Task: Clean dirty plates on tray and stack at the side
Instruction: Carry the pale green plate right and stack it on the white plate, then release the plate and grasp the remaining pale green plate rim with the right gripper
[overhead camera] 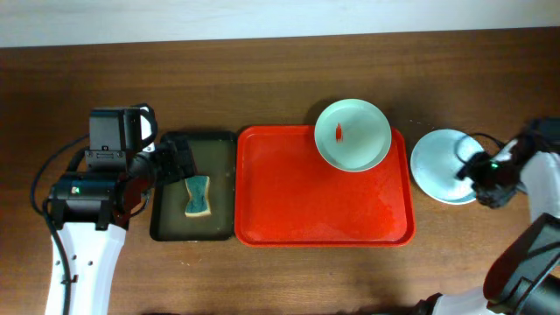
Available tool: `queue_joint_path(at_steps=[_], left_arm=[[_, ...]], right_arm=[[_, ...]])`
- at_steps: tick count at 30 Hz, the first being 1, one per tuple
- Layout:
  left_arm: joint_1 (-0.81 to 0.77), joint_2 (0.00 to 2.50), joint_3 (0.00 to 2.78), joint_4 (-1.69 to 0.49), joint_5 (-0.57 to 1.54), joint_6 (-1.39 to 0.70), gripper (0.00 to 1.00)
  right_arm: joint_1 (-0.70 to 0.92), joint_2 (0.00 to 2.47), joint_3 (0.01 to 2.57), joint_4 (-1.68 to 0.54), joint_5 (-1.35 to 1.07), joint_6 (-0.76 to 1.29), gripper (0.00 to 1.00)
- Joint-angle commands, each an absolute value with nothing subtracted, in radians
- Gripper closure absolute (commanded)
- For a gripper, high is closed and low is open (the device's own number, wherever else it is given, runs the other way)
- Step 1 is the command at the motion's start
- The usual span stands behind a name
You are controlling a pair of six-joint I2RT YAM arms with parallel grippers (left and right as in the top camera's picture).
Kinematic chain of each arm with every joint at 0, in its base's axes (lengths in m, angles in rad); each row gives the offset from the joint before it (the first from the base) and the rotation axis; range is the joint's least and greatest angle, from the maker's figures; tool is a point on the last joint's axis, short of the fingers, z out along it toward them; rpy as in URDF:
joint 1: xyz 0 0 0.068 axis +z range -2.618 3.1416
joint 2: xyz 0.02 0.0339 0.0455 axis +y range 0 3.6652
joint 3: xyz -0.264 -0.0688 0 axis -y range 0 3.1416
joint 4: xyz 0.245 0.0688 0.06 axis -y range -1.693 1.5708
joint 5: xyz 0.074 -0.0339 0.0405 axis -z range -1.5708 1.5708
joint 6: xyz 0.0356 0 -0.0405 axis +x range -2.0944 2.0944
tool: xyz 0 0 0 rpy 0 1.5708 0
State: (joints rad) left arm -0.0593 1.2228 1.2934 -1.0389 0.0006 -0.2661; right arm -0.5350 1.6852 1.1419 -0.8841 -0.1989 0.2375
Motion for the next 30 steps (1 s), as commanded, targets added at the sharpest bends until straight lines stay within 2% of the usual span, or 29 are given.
queue_joint_path(at_steps=[1, 2, 4, 8, 11, 13, 19, 30], left_arm=[[-0.056, 1.218, 1.299, -1.038, 0.001, -0.276, 0.01], [-0.056, 1.218, 1.299, -1.038, 0.001, -0.276, 0.01], [-0.056, 1.218, 1.299, -1.038, 0.001, -0.276, 0.01], [-0.056, 1.218, 1.299, -1.038, 0.001, -0.275, 0.01], [-0.056, 1.218, 1.299, -1.038, 0.001, -0.276, 0.01], [-0.056, 1.218, 1.299, -1.038, 0.001, -0.275, 0.01], [-0.056, 1.218, 1.299, -1.038, 0.001, -0.276, 0.01], [-0.056, 1.218, 1.299, -1.038, 0.001, -0.275, 0.01]], right_arm=[[-0.385, 1.687, 1.178, -0.902, -0.228, 0.150, 0.37], [-0.339, 1.695, 1.217, -0.929, -0.217, 0.150, 0.39], [-0.252, 1.727, 1.361, -1.023, -0.212, 0.150, 0.50], [-0.135, 1.905, 1.845, -1.332, -0.154, 0.149, 0.55], [-0.097, 2.039, 2.051, -1.446, -0.146, 0.144, 0.58], [-0.090, 2.113, 2.060, -1.435, -0.146, 0.142, 0.62], [-0.085, 2.286, 2.058, -1.409, -0.146, 0.142, 0.61], [-0.023, 2.330, 2.035, -1.332, -0.080, 0.143, 0.60]])
